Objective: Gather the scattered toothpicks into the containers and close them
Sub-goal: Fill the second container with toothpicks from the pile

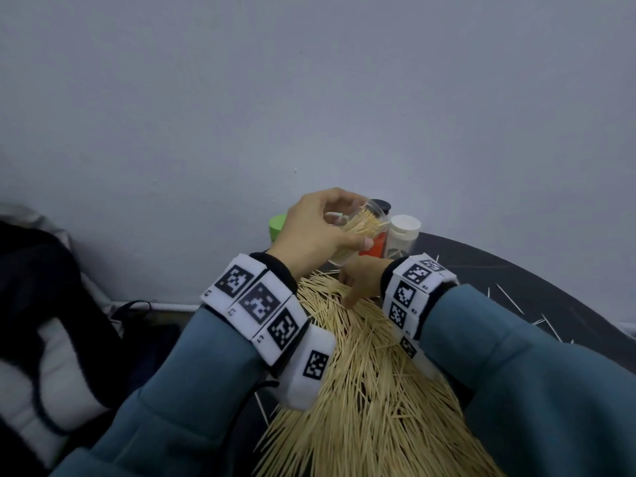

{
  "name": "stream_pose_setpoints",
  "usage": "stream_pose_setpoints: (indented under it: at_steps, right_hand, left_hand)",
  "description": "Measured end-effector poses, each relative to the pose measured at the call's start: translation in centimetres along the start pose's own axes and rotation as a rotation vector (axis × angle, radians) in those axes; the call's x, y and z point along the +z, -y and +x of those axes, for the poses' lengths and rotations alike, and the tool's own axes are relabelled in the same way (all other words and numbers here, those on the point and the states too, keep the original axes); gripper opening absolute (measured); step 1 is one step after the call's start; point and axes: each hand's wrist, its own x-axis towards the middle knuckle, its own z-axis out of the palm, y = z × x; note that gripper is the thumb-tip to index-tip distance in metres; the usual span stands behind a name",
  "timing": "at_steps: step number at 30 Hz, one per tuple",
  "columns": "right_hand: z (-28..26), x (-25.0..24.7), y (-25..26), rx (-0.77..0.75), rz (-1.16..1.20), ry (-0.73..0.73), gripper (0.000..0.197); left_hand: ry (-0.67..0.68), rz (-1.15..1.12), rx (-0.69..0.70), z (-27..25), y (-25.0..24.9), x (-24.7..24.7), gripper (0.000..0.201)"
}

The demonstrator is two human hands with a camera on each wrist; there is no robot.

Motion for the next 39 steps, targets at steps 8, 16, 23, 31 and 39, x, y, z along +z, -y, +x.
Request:
stream_pose_setpoints:
  at_steps: [8, 16, 23, 31, 39]
  right_hand:
    - [-2.1, 1.2, -1.1, 0.037, -0.009, -0.038, 0.040]
    - [-5.6, 2.2, -2.4, 0.055, 0.024, -0.002, 0.040]
    - [-7.4, 2.8, -2.5, 0.082, 0.053, 0.057, 0.056]
    - [-7.2, 2.8, -1.4, 0.110, 0.053, 0.046, 0.053]
    - [-6.9, 3.2, -1.0, 0.107, 0.030, 0.052, 0.038]
  left_hand:
    - [0.007, -0.035, 0.016, -0.1, -0.1, 0.5, 0.053]
    - [0.038, -0.011, 0.016, -0.5, -0.2, 1.2, 0.055]
    - [0.054, -0.016, 0.017, -0.8, -0.3, 1.6, 0.053]
    - [0.072, -0.023, 0.020, -1.0, -0.4, 1.7, 0.054]
    - [0.079, -0.026, 0.024, -1.0, -0.4, 1.7, 0.054]
